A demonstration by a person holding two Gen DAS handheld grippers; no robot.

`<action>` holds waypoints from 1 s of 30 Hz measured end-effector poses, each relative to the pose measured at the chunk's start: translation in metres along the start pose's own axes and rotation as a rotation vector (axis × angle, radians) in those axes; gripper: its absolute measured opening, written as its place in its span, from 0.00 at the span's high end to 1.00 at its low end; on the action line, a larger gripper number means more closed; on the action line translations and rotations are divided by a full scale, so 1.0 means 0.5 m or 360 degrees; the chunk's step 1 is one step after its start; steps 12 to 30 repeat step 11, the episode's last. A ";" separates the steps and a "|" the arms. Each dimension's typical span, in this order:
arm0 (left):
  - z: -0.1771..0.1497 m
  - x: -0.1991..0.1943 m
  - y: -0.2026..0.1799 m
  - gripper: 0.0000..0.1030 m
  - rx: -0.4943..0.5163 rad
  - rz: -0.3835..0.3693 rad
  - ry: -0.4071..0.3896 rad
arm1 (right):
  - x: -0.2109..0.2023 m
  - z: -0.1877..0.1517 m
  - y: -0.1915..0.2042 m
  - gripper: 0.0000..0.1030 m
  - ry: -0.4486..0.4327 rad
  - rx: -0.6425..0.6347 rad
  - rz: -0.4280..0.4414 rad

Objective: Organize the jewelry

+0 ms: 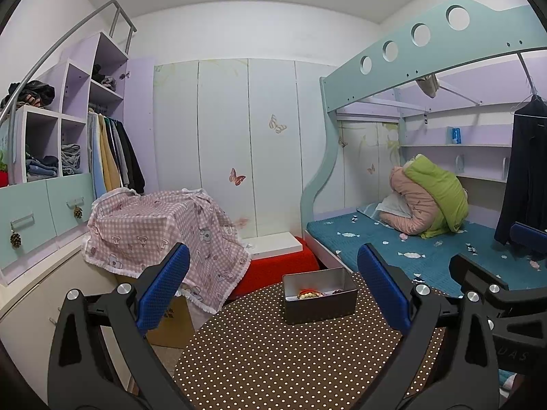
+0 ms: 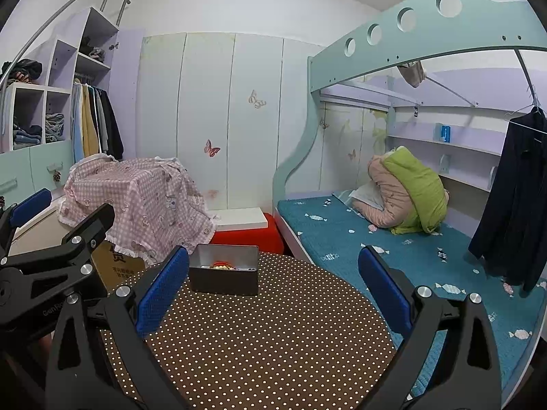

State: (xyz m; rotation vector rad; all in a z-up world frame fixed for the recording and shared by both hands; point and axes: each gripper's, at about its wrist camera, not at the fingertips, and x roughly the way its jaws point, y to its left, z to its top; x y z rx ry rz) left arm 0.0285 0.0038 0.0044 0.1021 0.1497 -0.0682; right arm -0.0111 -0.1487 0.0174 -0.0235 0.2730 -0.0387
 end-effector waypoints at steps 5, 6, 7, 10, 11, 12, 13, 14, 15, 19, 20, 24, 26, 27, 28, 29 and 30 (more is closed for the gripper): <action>0.001 0.001 0.000 0.05 0.0006 -0.0007 0.0005 | 0.001 0.001 -0.003 0.07 0.0001 -0.0002 -0.0003; 0.002 0.002 0.000 0.05 0.0005 -0.0013 0.0007 | 0.002 0.002 -0.003 0.07 0.0001 0.0000 -0.0003; 0.001 0.004 0.001 0.05 0.0001 -0.0020 0.0015 | 0.002 0.002 -0.003 0.07 0.0002 0.0001 -0.0003; 0.001 0.009 0.004 0.05 -0.0015 -0.0032 0.0029 | 0.003 0.002 -0.004 0.07 0.0005 0.0002 0.0000; 0.000 0.009 0.003 0.05 -0.0016 -0.0033 0.0029 | 0.004 0.002 -0.004 0.07 0.0003 0.0002 0.0000; 0.000 0.009 0.003 0.05 -0.0016 -0.0033 0.0029 | 0.004 0.002 -0.004 0.07 0.0003 0.0002 0.0000; 0.000 0.009 0.003 0.05 -0.0016 -0.0033 0.0029 | 0.004 0.002 -0.004 0.07 0.0003 0.0002 0.0000; 0.000 0.009 0.003 0.05 -0.0016 -0.0033 0.0029 | 0.004 0.002 -0.004 0.07 0.0003 0.0002 0.0000; 0.000 0.009 0.003 0.05 -0.0016 -0.0033 0.0029 | 0.004 0.002 -0.004 0.07 0.0003 0.0002 0.0000; 0.000 0.009 0.003 0.05 -0.0016 -0.0033 0.0029 | 0.004 0.002 -0.004 0.07 0.0003 0.0002 0.0000; 0.000 0.009 0.003 0.05 -0.0016 -0.0033 0.0029 | 0.004 0.002 -0.004 0.07 0.0003 0.0002 0.0000; 0.000 0.009 0.003 0.05 -0.0016 -0.0033 0.0029 | 0.004 0.002 -0.004 0.07 0.0003 0.0002 0.0000; 0.000 0.009 0.003 0.05 -0.0016 -0.0033 0.0029 | 0.004 0.002 -0.004 0.07 0.0003 0.0002 0.0000; 0.000 0.009 0.003 0.05 -0.0016 -0.0033 0.0029 | 0.004 0.002 -0.004 0.07 0.0003 0.0002 0.0000; 0.000 0.009 0.003 0.05 -0.0016 -0.0033 0.0029 | 0.004 0.002 -0.004 0.07 0.0003 0.0002 0.0000; 0.000 0.009 0.003 0.05 -0.0016 -0.0033 0.0029 | 0.004 0.002 -0.004 0.07 0.0003 0.0002 0.0000; 0.000 0.009 0.003 0.05 -0.0016 -0.0033 0.0029 | 0.004 0.002 -0.004 0.07 0.0003 0.0002 0.0000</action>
